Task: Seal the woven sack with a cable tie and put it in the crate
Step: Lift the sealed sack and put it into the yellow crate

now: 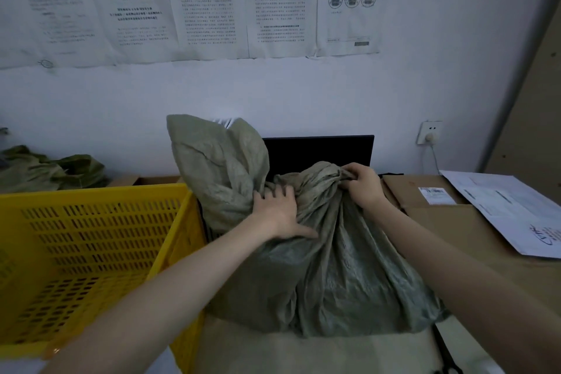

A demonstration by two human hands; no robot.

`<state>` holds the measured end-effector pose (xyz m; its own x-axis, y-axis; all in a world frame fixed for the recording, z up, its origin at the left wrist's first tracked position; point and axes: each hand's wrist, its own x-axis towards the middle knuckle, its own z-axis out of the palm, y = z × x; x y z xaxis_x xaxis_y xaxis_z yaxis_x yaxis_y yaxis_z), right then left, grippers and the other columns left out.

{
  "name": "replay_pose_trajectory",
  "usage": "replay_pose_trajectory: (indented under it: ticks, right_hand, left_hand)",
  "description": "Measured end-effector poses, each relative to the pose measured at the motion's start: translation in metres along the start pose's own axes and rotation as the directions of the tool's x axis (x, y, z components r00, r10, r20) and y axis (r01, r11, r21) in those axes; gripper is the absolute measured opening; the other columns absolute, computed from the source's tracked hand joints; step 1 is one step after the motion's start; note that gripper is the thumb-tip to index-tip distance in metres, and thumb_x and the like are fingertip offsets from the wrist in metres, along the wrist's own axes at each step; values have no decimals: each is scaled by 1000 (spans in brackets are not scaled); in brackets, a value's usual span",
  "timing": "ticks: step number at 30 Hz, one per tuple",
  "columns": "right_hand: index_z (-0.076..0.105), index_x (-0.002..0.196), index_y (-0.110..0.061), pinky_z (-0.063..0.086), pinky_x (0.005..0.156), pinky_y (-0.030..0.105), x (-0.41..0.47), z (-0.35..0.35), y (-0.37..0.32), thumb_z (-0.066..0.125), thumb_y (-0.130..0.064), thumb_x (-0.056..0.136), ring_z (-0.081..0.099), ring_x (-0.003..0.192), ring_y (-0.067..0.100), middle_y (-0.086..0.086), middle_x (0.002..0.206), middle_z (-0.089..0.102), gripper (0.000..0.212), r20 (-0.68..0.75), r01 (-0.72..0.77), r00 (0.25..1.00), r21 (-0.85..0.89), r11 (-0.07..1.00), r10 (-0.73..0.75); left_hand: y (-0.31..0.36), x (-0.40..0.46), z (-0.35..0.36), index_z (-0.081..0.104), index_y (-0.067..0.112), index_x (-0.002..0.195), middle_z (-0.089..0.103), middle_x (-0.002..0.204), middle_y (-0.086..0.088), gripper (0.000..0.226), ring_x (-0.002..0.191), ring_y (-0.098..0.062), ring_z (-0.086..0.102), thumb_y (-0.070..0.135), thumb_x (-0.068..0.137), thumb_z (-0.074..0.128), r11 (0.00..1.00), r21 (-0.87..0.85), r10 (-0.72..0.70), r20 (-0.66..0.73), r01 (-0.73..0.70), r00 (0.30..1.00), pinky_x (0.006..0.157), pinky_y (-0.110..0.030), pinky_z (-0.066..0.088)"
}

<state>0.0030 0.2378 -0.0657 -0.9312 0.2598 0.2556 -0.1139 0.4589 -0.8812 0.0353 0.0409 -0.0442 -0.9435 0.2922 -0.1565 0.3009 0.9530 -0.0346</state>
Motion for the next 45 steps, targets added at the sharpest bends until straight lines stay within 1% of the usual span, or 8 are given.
replay_pose_trajectory:
  ticks: [5, 15, 19, 23, 26, 30, 36, 45]
  right_hand:
    - [67, 98, -17, 51, 83, 35, 0, 8, -16, 67, 2, 78, 63, 93, 23, 6, 95, 69, 28, 65, 85, 994, 55, 995, -88]
    - [63, 105, -14, 50, 87, 36, -24, 1, -3, 76, -14, 77, 63, 101, 26, 5, 102, 66, 31, 71, 51, 996, 48, 998, -54]
    - [37, 139, -21, 39, 102, 44, -46, -6, 11, 71, -49, 77, 46, 126, 29, 5, 133, 50, 76, 205, 88, 978, -320, 943, -22]
    - [-2, 151, -29, 16, 109, 58, -68, -13, 45, 65, -71, 66, 21, 141, 34, 2, 155, 22, 116, 227, -26, 947, -649, 760, 226]
    - [19, 148, -19, 28, 106, 53, -78, -12, 67, 66, -51, 80, 34, 133, 37, 9, 144, 38, 88, 157, -71, 958, -684, 726, 242]
    - [61, 95, -10, 50, 80, 44, -80, -15, 71, 55, -18, 90, 57, 98, 36, 15, 102, 59, 12, 133, -41, 980, -581, 813, 145]
    - [61, 81, -12, 43, 61, 32, -74, -23, 30, 56, -12, 91, 58, 81, 28, 11, 85, 63, 11, 86, -30, 995, -213, 977, 49]
    - [62, 76, -1, 41, 56, 32, -34, -59, -53, 46, 5, 80, 57, 72, 26, 14, 76, 64, 18, -159, 63, 986, 53, 997, -54]
  left_hand:
    - [-9, 7, 23, -11, 9, 151, 33, 150, -13, 116, 135, -33, 35, 63, 78, 61, 992, -69, -118, -228, 105, 966, 111, -47, 22]
    - [-30, 8, 26, 36, 19, 135, 52, 132, -6, 53, 118, -33, 52, 35, 90, 59, 978, -183, -166, -420, 96, 892, 94, -49, 39]
    - [-40, 5, 25, 37, 17, 131, 54, 128, -9, 48, 114, -34, 54, 30, 91, 60, 975, -202, -179, -441, 97, 879, 91, -50, 43]
    - [-43, 0, 28, 37, 15, 131, 54, 127, -11, 48, 113, -34, 55, 27, 91, 60, 968, -235, -194, -466, 91, 863, 87, -49, 47]
    - [-37, -6, 31, 36, 14, 132, 53, 128, -11, 50, 114, -34, 54, 25, 91, 61, 969, -231, -190, -476, 87, 859, 86, -48, 46]
    - [-26, -10, 34, 39, 13, 129, 55, 125, -12, 46, 112, -35, 55, 22, 90, 60, 955, -291, -199, -500, 53, 843, 85, -48, 48]
    - [-9, -18, 13, 48, 13, 110, 62, 112, -10, 22, 98, -34, 60, 23, 93, 57, 778, -625, -352, -522, -68, 777, 78, -45, 51]
    - [-2, -26, -90, 51, 12, 108, 63, 106, -11, 17, 96, -34, 59, 21, 94, 52, 730, -657, -370, -609, -186, 701, 79, -43, 50]
